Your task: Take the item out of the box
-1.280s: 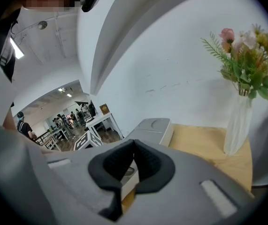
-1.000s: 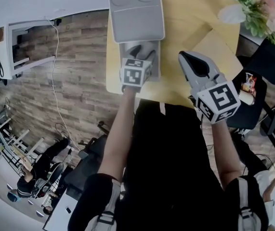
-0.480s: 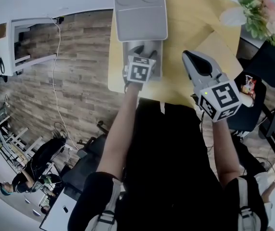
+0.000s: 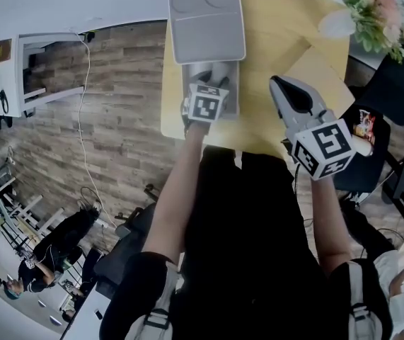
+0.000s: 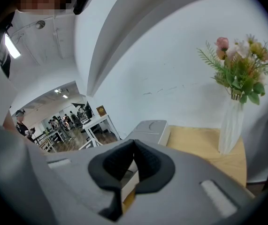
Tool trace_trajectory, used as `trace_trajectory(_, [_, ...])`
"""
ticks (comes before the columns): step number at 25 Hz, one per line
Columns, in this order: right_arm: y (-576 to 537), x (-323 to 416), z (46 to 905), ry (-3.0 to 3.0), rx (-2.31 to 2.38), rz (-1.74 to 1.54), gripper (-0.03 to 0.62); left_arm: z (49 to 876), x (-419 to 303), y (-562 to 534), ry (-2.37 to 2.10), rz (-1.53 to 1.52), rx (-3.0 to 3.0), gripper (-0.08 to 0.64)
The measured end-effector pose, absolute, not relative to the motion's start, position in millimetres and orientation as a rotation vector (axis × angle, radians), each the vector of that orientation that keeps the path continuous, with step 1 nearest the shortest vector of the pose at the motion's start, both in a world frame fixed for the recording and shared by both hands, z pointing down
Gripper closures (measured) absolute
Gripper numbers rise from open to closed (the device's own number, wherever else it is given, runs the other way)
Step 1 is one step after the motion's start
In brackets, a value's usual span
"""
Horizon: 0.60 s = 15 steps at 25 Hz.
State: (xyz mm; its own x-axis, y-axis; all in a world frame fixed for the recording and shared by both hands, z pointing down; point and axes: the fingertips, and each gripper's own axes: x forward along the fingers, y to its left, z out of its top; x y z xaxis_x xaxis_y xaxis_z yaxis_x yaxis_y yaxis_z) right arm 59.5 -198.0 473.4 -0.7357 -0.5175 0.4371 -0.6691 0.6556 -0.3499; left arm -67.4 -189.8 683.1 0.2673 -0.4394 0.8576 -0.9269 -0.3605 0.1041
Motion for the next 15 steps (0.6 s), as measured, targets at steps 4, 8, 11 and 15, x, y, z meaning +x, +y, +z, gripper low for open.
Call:
trace_trajectory(4, [-193.3, 56.4, 466.9, -2.583, 0.964, 0.702, 0.589, 671.4, -67.2, -185.5, -1.225, 0.974, 1.939, 0.368])
trace_trajectory(8, [-189.1, 54.0, 461.6, -2.593, 0.978, 0.682, 0.589, 658.8, -68.7, -178.8, -1.226, 0.951, 1.962, 0.370])
trace_trajectory(11, [-186.0, 46.2, 456.1, -2.602, 0.972, 0.664, 0.589, 643.8, -73.8, -174.5, -1.240, 0.906, 1.977, 0.370])
trace_trajectory(15, [-180.2, 31.9, 443.3, -2.625, 0.976, 0.627, 0.589, 623.4, -84.3, -165.4, -1.270, 0.857, 2.000, 0.370])
